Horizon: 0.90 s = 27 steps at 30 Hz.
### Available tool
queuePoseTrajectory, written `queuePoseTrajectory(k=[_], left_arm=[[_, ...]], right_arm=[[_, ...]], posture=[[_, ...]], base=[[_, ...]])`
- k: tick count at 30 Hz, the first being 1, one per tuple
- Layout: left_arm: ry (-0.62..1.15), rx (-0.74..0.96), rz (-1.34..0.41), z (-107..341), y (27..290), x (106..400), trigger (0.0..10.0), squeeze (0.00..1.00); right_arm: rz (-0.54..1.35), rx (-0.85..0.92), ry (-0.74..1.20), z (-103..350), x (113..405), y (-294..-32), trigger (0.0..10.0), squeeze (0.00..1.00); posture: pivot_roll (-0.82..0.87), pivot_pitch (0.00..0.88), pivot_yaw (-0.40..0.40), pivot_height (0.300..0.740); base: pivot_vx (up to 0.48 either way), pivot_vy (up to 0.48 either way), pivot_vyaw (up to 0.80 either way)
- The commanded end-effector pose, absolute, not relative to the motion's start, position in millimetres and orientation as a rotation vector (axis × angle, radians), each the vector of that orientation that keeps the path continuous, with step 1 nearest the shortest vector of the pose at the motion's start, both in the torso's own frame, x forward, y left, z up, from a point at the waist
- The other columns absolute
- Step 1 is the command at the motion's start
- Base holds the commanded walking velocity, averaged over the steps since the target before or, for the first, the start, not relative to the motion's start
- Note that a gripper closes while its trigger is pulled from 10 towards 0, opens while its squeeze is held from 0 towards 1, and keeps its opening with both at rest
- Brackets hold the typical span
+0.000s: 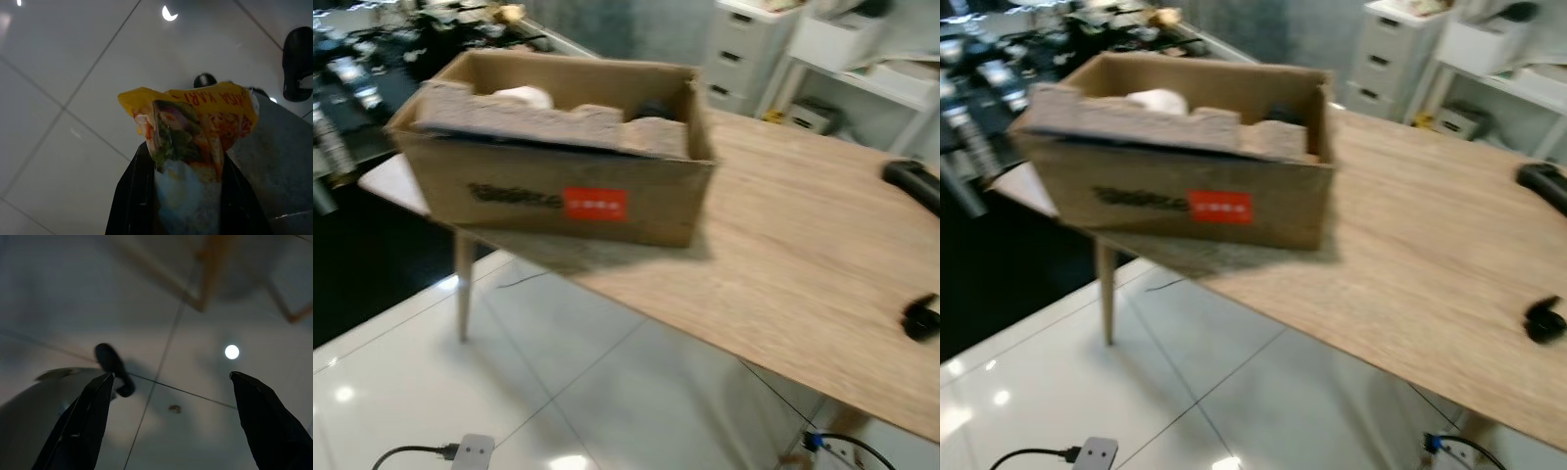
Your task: Picking trash to rubbish bin
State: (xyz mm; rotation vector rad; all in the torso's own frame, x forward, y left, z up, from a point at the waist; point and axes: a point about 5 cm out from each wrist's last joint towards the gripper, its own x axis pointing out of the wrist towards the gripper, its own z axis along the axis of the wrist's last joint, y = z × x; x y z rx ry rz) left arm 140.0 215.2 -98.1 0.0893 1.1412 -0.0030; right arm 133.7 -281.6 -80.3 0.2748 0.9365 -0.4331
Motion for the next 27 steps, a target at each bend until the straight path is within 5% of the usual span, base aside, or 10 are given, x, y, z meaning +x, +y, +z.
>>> queuePoseTrajectory(k=[1, 7, 10, 13, 22, 27], left_arm=[[1.156, 0.076, 0.031, -99.7, 218.0, 134.4, 10.0, 0.00], [1.049, 0.055, 0.180, -85.2, 243.9, 156.7, 10.0, 0.00], [0.886, 0.025, 0.414, -58.3, 287.7, 181.1, 10.0, 0.00], [0.846, 0.019, 0.477, -50.9, 299.4, 185.1, 10.0, 0.00], [0.448, -0.087, 0.922, 25.4, 391.1, 201.9, 10.0, 0.00], [0.349, -0.113, 0.976, 44.5, 406.0, 205.2, 10.0, 0.00]], right_arm=[[-0.482, 0.295, 0.955, -83.1, 124.4, -283.7, 10.0, 0.00], [-0.715, 0.277, 0.947, -76.2, 102.1, -316.8, 10.0, 0.00], [-0.922, 0.215, 0.890, -59.0, 86.9, -355.1, 10.0, 0.00], [-0.967, 0.200, 0.874, -54.0, 83.8, -363.9, 10.0, 0.00], [-1.254, 0.048, 0.697, -1.2, 72.8, -429.7, 10.0, 0.00], [-1.333, -0.014, 0.658, 15.1, 70.5, -444.6, 10.0, 0.00]], posture=[[-0.03, 0.090, -0.008, 0.740], [-0.04, 0.088, -0.015, 0.740], [-0.04, 0.085, -0.016, 0.740], [-0.05, 0.086, -0.014, 0.740], [-0.05, 0.091, -0.010, 0.740], [-0.04, 0.093, -0.011, 0.740]], base=[[0.000, 0.000, 0.00], [0.000, 0.000, 0.00], [0.000, 0.000, 0.00], [0.000, 0.000, 0.00], [0.000, 0.000, 0.00], [0.000, 0.000, 0.00]])
